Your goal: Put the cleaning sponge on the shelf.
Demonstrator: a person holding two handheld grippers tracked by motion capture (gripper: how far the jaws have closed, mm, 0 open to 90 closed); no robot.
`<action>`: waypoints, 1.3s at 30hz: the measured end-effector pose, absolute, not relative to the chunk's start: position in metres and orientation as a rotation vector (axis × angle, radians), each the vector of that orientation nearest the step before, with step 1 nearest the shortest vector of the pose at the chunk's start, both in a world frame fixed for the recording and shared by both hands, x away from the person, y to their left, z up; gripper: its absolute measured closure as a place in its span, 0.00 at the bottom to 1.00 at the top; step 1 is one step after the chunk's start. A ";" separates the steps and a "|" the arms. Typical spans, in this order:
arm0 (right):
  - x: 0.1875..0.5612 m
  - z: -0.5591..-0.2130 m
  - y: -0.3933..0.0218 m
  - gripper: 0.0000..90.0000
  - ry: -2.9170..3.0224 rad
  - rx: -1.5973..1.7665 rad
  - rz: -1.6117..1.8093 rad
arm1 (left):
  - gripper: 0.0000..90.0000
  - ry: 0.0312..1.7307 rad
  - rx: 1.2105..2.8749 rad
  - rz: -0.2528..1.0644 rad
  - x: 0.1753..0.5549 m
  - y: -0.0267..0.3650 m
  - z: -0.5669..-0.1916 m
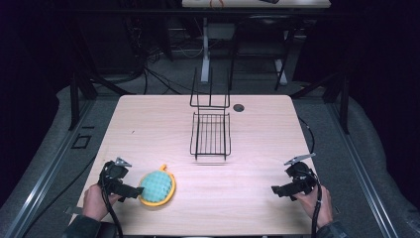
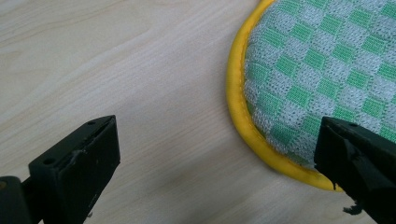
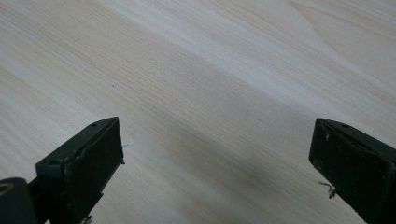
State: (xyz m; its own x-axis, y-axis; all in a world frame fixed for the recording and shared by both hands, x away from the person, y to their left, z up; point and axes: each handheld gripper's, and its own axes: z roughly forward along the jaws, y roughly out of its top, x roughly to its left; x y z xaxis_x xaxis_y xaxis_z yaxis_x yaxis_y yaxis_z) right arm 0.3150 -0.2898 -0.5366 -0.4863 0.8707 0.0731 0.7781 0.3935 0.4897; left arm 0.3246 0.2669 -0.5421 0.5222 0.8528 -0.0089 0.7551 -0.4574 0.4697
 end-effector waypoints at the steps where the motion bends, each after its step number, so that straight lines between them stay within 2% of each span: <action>1: 0.315 -0.537 -0.290 0.03 2.457 1.468 0.694 | 0.00 1.316 2.347 0.314 0.325 0.267 -0.542; 23: 0.317 -0.538 -0.287 0.04 2.483 1.446 0.685 | 0.00 1.252 2.277 0.294 0.324 0.254 -0.529; 39: 0.318 -0.539 -0.284 0.04 2.511 1.432 0.679 | 0.03 1.184 2.311 0.218 0.346 0.224 -0.529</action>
State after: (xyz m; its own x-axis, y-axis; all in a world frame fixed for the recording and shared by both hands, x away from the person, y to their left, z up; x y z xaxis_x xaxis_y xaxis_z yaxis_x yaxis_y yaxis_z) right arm 0.3178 -0.2839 -0.5386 -0.5234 0.8489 0.0738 0.7704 0.4345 0.4665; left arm 0.3459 0.2242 -0.5287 0.6028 0.7923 -0.0942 0.7069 -0.4755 0.5236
